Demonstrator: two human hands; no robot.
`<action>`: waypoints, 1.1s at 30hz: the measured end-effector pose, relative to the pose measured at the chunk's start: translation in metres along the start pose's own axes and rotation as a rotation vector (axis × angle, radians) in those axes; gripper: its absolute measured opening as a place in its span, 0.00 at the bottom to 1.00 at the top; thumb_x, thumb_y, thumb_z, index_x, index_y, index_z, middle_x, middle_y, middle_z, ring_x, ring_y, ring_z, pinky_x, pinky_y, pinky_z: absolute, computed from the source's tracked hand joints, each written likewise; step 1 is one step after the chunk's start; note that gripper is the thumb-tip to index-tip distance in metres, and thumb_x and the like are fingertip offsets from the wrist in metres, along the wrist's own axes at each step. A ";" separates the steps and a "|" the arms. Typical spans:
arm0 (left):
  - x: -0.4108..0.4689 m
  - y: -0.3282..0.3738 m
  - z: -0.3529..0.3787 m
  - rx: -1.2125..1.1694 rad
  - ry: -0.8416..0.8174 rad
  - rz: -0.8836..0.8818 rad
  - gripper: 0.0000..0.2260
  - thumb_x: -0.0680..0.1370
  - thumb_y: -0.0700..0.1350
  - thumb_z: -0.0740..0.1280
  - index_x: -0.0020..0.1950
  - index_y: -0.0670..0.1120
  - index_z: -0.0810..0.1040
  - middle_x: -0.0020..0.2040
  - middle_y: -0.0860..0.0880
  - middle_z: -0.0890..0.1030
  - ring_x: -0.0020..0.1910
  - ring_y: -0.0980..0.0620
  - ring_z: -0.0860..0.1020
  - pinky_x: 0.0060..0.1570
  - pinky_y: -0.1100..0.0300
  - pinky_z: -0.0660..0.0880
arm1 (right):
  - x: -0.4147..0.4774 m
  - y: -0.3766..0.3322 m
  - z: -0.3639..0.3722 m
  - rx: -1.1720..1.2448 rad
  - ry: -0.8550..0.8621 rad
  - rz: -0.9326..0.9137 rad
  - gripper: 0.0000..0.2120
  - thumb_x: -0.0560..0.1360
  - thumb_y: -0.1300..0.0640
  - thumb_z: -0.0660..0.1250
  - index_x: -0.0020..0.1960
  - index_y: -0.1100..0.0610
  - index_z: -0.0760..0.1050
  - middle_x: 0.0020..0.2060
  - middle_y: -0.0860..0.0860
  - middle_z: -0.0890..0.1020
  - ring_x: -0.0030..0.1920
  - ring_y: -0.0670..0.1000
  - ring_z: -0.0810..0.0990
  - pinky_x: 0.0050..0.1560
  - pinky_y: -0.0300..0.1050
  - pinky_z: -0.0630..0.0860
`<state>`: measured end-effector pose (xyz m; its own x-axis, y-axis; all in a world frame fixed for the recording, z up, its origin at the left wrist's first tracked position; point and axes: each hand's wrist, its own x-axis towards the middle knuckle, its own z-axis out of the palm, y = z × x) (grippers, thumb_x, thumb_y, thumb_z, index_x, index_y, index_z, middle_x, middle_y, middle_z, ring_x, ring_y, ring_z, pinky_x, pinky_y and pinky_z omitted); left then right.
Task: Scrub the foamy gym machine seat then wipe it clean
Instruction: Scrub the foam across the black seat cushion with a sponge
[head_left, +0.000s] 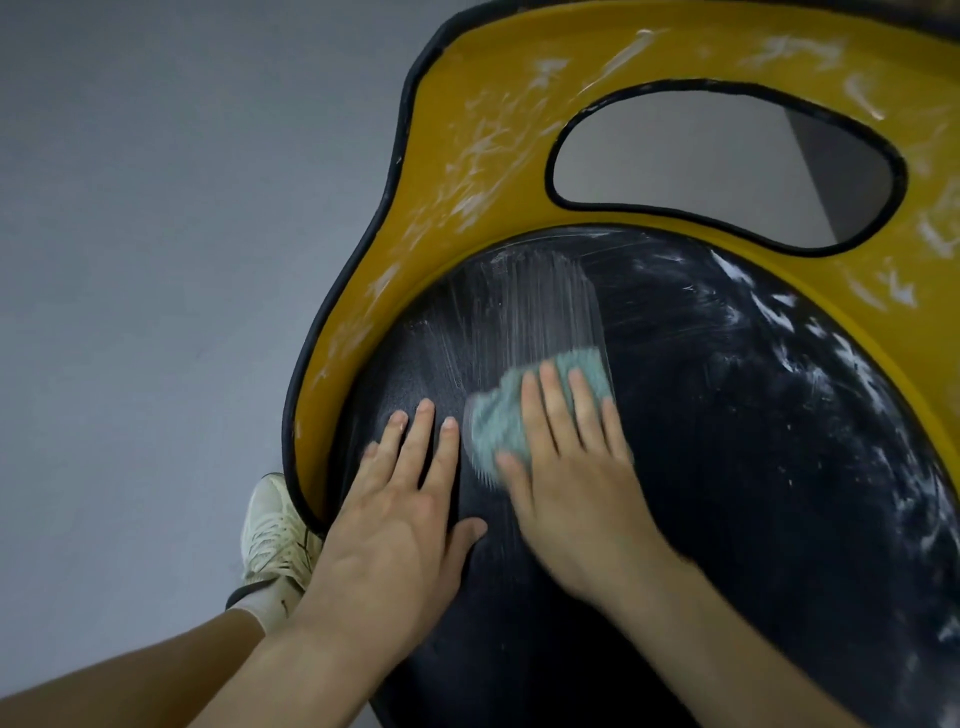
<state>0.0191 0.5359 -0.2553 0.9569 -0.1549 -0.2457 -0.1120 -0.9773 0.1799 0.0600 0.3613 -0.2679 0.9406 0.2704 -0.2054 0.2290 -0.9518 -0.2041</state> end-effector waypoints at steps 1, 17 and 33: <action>0.000 -0.002 0.001 0.004 0.009 0.005 0.40 0.73 0.59 0.71 0.79 0.41 0.65 0.78 0.39 0.64 0.77 0.40 0.64 0.71 0.46 0.63 | -0.024 -0.002 0.005 -0.010 0.005 -0.022 0.33 0.83 0.41 0.40 0.83 0.57 0.42 0.83 0.54 0.45 0.82 0.54 0.39 0.80 0.58 0.44; 0.004 0.008 -0.017 -0.031 -0.080 -0.041 0.38 0.83 0.63 0.51 0.79 0.49 0.29 0.79 0.48 0.27 0.78 0.49 0.28 0.79 0.52 0.36 | 0.155 -0.013 -0.026 0.003 -0.071 0.064 0.32 0.85 0.42 0.40 0.82 0.55 0.34 0.81 0.52 0.35 0.80 0.54 0.32 0.79 0.58 0.33; 0.026 0.012 -0.018 -0.033 -0.056 0.017 0.39 0.81 0.67 0.52 0.81 0.52 0.32 0.79 0.48 0.30 0.79 0.50 0.31 0.78 0.54 0.35 | 0.116 0.029 -0.027 0.004 -0.035 0.081 0.31 0.84 0.41 0.38 0.82 0.52 0.34 0.81 0.49 0.35 0.80 0.52 0.32 0.79 0.55 0.32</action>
<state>0.0470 0.5223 -0.2425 0.9385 -0.1799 -0.2947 -0.1182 -0.9693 0.2155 0.1821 0.3610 -0.2714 0.9467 0.1974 -0.2544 0.1515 -0.9702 -0.1890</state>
